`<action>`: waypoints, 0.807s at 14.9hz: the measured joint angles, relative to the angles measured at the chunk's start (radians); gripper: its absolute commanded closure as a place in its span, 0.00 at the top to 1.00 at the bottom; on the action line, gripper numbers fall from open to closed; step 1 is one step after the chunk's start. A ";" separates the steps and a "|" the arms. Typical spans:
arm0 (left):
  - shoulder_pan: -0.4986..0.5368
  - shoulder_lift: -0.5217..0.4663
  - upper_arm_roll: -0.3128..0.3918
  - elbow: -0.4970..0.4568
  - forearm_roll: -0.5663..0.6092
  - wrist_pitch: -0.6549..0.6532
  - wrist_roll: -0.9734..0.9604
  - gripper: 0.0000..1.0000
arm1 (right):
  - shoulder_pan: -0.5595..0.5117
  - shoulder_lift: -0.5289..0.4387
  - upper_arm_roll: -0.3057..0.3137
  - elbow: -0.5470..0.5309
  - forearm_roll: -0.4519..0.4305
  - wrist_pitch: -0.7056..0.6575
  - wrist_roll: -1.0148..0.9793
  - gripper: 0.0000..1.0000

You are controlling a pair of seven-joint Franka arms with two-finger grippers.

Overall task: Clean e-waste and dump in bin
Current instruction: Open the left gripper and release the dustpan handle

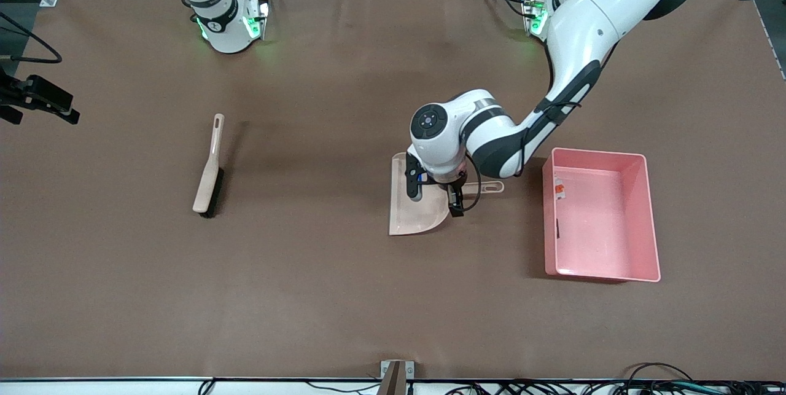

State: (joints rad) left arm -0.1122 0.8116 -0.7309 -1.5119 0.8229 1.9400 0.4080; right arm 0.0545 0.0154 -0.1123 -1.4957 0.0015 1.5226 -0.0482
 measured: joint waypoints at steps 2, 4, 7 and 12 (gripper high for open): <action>0.007 -0.015 0.000 0.037 -0.040 -0.016 -0.102 1.00 | 0.000 0.000 0.000 0.000 0.000 0.000 0.000 1.00; 0.013 -0.036 0.000 0.104 -0.058 -0.083 -0.271 1.00 | 0.000 0.000 0.000 0.000 0.000 0.000 0.000 1.00; 0.030 -0.069 -0.001 0.213 -0.071 -0.175 -0.504 1.00 | 0.000 0.000 0.000 0.001 0.000 0.000 0.000 1.00; 0.189 -0.194 0.000 0.244 -0.218 -0.188 -0.708 1.00 | 0.000 0.000 0.000 0.001 -0.001 -0.001 0.000 1.00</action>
State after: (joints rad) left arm 0.0769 0.6172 -0.7312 -1.2676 0.6049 1.7517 -0.3004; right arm 0.0545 0.0154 -0.1126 -1.4942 0.0008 1.5213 -0.0481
